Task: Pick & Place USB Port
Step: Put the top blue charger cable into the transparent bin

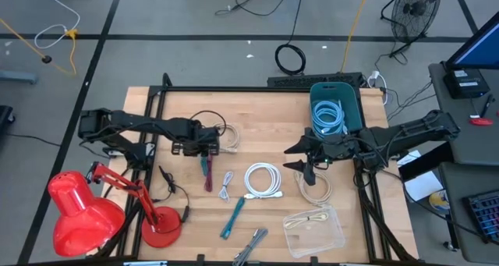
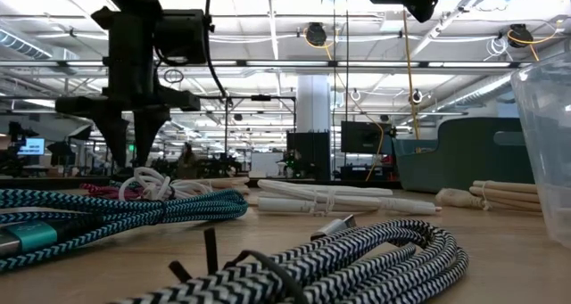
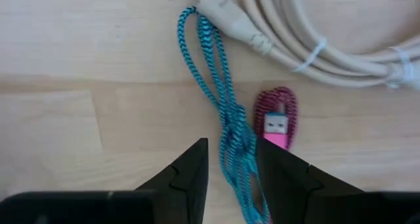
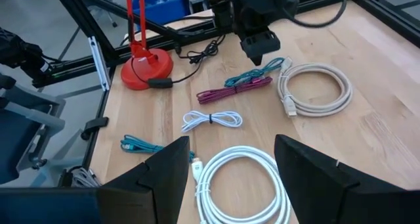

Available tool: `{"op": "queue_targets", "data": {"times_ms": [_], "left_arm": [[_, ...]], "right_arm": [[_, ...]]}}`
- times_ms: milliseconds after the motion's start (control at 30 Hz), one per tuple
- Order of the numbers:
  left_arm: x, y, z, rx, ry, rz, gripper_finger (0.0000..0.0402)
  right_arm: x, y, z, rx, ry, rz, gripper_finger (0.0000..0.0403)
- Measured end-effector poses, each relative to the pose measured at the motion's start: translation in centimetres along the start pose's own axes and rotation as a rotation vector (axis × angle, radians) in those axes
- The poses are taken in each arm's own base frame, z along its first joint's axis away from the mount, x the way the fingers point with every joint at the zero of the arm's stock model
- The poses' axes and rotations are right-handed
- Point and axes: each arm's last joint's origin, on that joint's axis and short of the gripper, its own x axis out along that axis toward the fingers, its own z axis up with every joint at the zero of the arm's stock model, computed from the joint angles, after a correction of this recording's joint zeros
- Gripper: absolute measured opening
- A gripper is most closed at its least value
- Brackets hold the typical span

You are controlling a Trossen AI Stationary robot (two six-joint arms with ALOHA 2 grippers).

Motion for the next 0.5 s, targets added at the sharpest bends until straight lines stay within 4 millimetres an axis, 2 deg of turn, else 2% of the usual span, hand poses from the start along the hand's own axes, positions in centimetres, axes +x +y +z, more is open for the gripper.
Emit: {"op": "queue_targets", "data": {"times_ms": [233, 500], "left_arm": [[0.2, -0.2, 0.5, -0.003, -0.011, -0.018, 0.0129], [2.4, 0.9, 0.3, -0.027, 0.024, -0.032, 0.0129]], "right_arm": [[0.0, -0.1, 0.0, 0.002, -0.002, -0.005, 0.0215], [0.0, -0.1, 0.0, 0.006, -0.002, -0.005, 0.0215]]}}
